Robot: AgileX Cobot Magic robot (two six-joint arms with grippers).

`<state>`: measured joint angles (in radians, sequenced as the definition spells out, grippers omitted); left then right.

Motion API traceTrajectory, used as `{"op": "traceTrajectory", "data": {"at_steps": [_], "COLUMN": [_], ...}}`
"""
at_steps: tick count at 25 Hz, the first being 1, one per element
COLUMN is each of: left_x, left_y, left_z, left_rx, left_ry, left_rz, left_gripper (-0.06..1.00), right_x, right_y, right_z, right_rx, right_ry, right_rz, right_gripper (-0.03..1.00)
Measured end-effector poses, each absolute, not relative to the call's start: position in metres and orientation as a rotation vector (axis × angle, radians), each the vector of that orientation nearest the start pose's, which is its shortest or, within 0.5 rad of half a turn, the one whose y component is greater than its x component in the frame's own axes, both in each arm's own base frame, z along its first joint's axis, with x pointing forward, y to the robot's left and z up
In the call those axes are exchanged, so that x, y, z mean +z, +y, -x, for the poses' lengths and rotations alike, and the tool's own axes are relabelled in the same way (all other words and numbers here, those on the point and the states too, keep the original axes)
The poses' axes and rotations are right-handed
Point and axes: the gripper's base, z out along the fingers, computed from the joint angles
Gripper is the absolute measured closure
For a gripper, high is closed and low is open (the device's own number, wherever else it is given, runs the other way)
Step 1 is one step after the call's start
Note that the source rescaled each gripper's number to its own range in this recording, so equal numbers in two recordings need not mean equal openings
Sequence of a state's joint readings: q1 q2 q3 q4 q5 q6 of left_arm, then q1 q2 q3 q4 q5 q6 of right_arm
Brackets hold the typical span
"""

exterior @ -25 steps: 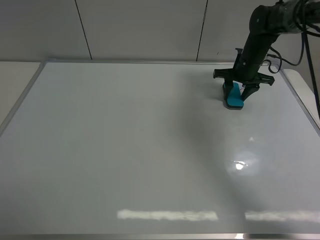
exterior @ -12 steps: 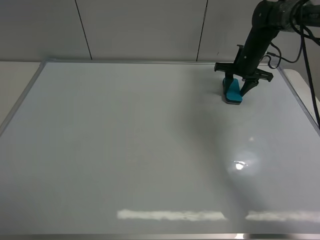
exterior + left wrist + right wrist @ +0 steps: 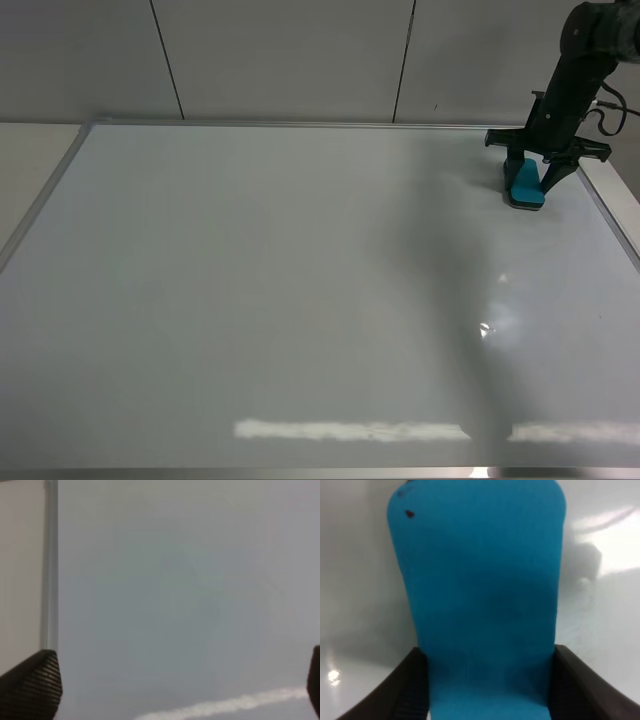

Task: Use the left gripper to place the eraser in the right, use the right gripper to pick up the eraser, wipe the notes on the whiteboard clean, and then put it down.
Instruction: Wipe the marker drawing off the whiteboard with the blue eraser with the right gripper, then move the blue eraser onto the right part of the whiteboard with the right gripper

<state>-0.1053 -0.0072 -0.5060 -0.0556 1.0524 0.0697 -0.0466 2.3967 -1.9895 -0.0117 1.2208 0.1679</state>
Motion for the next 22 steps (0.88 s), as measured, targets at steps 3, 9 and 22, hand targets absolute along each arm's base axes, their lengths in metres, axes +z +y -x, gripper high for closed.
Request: {"op": "traceTrajectory", "data": {"at_steps": [3,9,22], "left_x": [0.280,0.280,0.280], "left_y": [-0.004,-0.004,-0.004], "left_z": [0.007,0.007,0.007], "left_rx": [-0.089,-0.088,-0.088], "left_ry": [2.015,2.015,2.015], "left_rz": [-0.179,-0.179,-0.179], "left_gripper": [-0.05,-0.05,-0.05], "right_x": [0.137,0.137,0.154], "right_y": [-0.016,0.057,0.139], "right_z": [-0.481,-0.478,-0.459], "right_rx": [-0.025,0.038,0.116], "right_ry": [3.097,3.116,3.089], "right_rz": [-0.291,-0.059,0.183], "right_gripper": [0.92,0.92,0.92]}}
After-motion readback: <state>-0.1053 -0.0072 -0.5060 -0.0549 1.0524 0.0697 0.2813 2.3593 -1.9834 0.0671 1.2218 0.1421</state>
